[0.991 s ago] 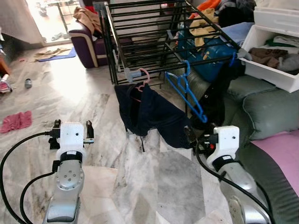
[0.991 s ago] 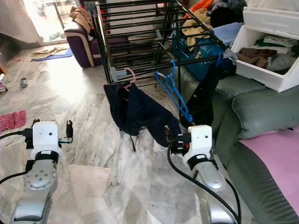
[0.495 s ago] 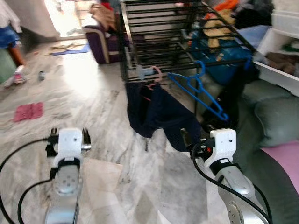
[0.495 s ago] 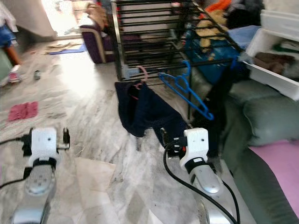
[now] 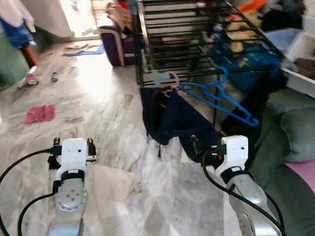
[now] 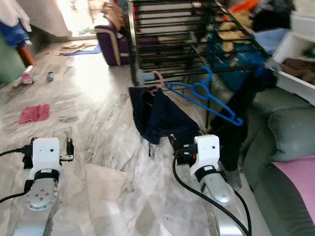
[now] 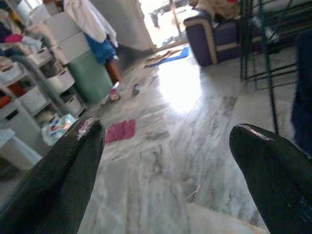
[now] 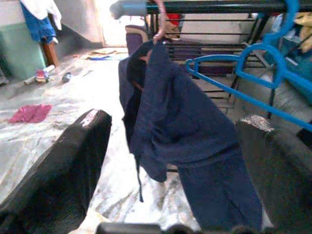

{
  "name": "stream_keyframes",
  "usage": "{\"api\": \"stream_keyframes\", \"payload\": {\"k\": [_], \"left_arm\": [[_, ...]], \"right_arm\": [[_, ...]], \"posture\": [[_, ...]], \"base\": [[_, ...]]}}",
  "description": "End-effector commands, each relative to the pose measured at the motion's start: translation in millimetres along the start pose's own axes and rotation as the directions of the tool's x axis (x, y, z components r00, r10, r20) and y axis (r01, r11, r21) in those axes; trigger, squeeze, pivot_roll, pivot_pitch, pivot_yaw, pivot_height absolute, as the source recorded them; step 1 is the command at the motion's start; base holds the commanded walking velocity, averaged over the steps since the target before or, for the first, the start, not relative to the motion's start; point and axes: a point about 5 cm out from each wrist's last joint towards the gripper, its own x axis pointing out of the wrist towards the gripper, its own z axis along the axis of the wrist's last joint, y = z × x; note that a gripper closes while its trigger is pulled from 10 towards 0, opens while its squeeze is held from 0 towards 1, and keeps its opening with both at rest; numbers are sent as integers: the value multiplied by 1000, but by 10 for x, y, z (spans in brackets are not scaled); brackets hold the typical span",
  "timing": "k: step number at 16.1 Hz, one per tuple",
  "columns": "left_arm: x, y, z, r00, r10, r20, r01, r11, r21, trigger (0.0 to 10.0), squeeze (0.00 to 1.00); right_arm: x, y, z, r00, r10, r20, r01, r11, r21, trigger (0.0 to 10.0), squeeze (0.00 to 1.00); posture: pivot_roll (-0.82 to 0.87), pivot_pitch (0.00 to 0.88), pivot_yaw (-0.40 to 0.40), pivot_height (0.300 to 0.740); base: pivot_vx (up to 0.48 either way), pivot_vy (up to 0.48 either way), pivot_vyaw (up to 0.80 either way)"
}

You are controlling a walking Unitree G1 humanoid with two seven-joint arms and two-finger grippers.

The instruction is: Hang hanger

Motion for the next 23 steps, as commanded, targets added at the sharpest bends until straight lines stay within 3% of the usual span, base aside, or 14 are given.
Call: {"api": "stream_keyframes", "payload": {"k": [1,9,13,17,20,21,22,23], "left_arm": [[10,40,29,1000,16,8,-16,1000,13,10000,0],[18,40,17,1000,24,-11,-24,1000,1,10000,0],[-56,46,-76,1000,-6,-31,5,1000,-18,10000,0],[-218,152,-159,999,-13,-32,12,1000,-14,10000,0],[-326,92,-244,991,-130,-34,126,986,-107,10000,0],[-321,41,-232,983,-181,-22,174,968,-181,10000,0],[-296,6,-191,980,-198,-4,193,962,-195,10000,0],[-279,-74,-92,966,-256,40,257,927,-272,10000,0]], "right_arm": [[34,30,33,1000,8,17,-8,1000,-5,10000,0],[74,45,40,999,39,31,-38,999,-29,10000,0],[97,38,45,998,45,39,-44,999,-23,10000,0],[27,-31,11,999,26,25,-25,999,-28,10000,0],[-15,-112,-53,996,-92,0,92,996,-10,10000,0],[-9,-113,-50,995,-103,-3,103,995,-12,10000,0],[0,-105,-44,995,-99,-1,99,995,-16,10000,0],[7,-93,-38,996,-86,2,86,996,-10,10000,0]], "posture": [[68,0,17,740],[72,0,8,740],[81,0,-11,740],[134,0,-57,740],[127,0,-56,740],[119,0,-54,740],[109,0,-51,740],[104,0,-50,740]], "base": [[0,0,800],[0,0,800],[0,0,734],[0,0,0],[0,0,0],[0,0,0],[0,0,0],[0,0,0]]}}
